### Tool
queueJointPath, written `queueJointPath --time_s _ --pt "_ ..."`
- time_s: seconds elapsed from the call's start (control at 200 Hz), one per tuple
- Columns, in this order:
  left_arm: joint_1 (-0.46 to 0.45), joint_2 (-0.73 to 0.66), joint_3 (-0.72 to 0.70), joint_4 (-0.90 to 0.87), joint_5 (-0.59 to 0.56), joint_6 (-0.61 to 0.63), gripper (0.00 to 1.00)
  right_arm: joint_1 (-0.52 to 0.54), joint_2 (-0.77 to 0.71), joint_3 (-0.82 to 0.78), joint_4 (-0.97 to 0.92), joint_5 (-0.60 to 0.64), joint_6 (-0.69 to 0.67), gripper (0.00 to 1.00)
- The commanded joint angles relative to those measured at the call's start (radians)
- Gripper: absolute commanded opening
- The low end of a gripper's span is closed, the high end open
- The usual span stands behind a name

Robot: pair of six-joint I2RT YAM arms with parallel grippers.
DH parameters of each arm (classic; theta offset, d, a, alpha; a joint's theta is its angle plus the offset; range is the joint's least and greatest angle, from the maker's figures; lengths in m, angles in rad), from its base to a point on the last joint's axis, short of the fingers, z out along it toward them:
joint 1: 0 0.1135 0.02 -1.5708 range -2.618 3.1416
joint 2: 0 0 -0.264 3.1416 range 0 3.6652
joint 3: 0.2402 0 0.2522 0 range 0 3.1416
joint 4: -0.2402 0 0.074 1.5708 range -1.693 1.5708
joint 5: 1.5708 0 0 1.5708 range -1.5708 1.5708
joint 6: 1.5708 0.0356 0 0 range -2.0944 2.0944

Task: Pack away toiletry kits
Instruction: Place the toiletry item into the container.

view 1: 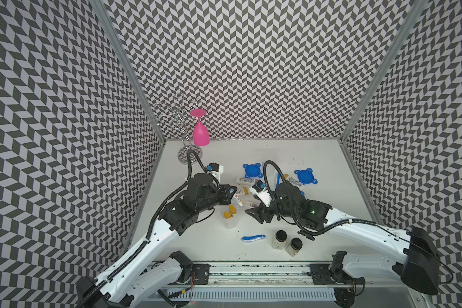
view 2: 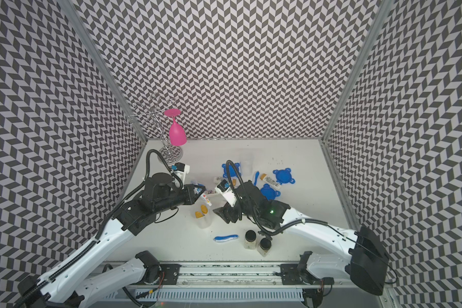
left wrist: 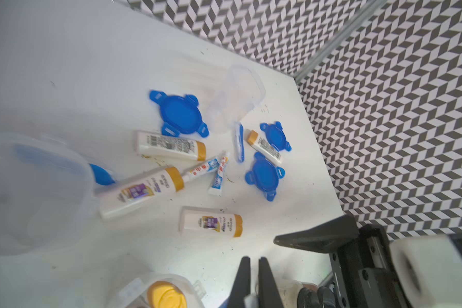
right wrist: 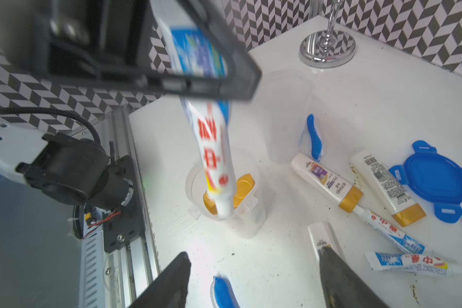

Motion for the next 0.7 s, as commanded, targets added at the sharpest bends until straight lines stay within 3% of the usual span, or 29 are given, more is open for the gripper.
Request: queueJointPath --time_s 0.0,0.21,0.386,0.551,0.696 --pt "0.0 -0.026 0.027 -0.113 -0.114 0.073 0.0 0.02 -0.044 -0.033 -0.084 -0.012 -0.023 0.76" --pt "-0.011 -0.044 0.0 -0.112 -0.219 0.105 0.0 0.047 -0.006 -0.102 -0.123 -0.023 -0.049 0.77" --pt "-0.119 -0.009 0.003 -0.136 -0.361 0.128 0.0 0.085 0.046 -0.098 -0.137 -0.008 -0.061 0.76" --pt "-0.194 0.015 -0.007 -0.172 -0.491 0.072 0.0 0.105 0.116 -0.074 -0.157 0.022 -0.063 0.75" --pt "-0.198 0.009 -0.033 -0.151 -0.51 0.057 0.0 0.133 0.086 -0.139 -0.077 -0.019 -0.047 0.75"
